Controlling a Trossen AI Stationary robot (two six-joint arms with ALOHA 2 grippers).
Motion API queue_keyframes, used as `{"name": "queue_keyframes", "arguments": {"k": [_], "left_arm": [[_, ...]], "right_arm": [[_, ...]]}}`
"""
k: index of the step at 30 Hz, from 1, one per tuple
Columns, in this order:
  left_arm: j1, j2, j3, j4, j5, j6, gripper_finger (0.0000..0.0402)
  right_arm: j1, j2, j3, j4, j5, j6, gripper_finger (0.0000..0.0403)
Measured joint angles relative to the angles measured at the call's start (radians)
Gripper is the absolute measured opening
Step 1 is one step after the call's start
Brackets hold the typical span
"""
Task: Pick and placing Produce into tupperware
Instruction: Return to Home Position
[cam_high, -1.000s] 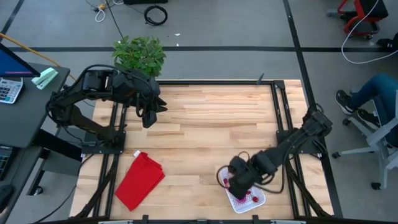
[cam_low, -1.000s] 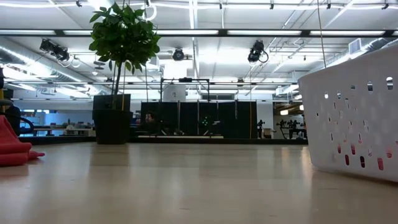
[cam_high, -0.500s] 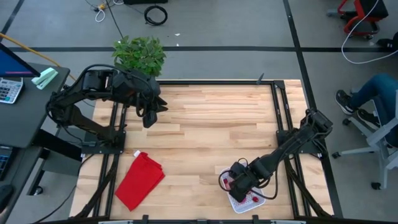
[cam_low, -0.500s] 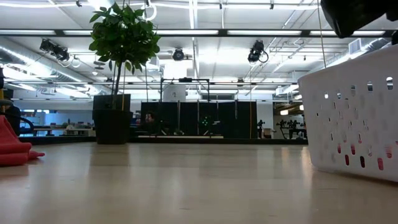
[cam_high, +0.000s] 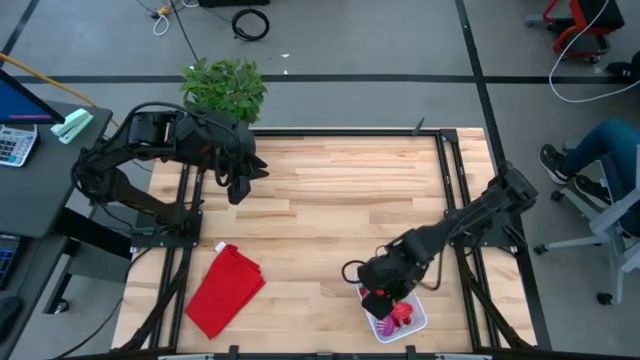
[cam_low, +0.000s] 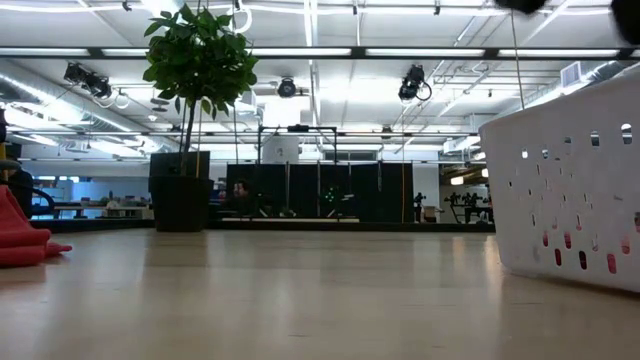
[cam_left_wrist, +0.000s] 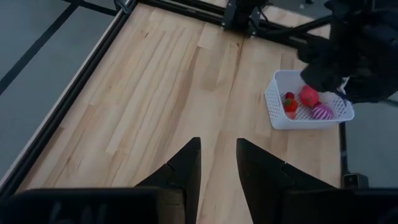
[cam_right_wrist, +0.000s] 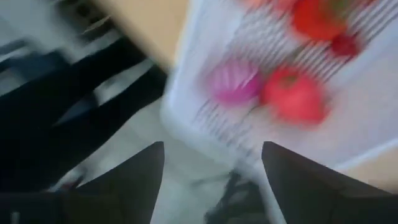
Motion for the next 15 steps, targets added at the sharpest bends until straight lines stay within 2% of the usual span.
{"name": "queue_keyframes", "arguments": {"k": [1, 4, 8, 9, 13, 15], "left_arm": [[0.000, -0.004, 0.000, 0.000, 0.000, -0.015, 0.0107], [0.000, -0.009, 0.000, 0.000, 0.000, -0.056, 0.0107], [0.001, -0.008, 0.000, 0.008, 0.000, -0.026, 0.0107], [0.001, -0.005, 0.000, 0.010, 0.000, -0.004, 0.0107], [0.000, -0.010, 0.000, -0.006, 0.007, -0.043, 0.0107], [-0.011, -0.035, 0.014, -0.021, 0.032, -0.067, 0.0107]], "right_arm": [[-0.005, -0.016, 0.017, 0.000, -0.044, 0.017, 0.0280], [-0.008, -0.062, 0.068, 0.001, -0.066, 0.011, 0.0279], [-0.017, -0.138, 0.109, -0.001, -0.036, -0.230, 0.0279], [-0.018, -0.163, 0.112, -0.001, 0.017, -0.305, 0.0279], [-0.009, -0.264, 0.105, -0.010, 0.369, -0.465, 0.0279], [-0.022, -0.329, 0.105, -0.007, 0.430, -0.541, 0.0279]]}}
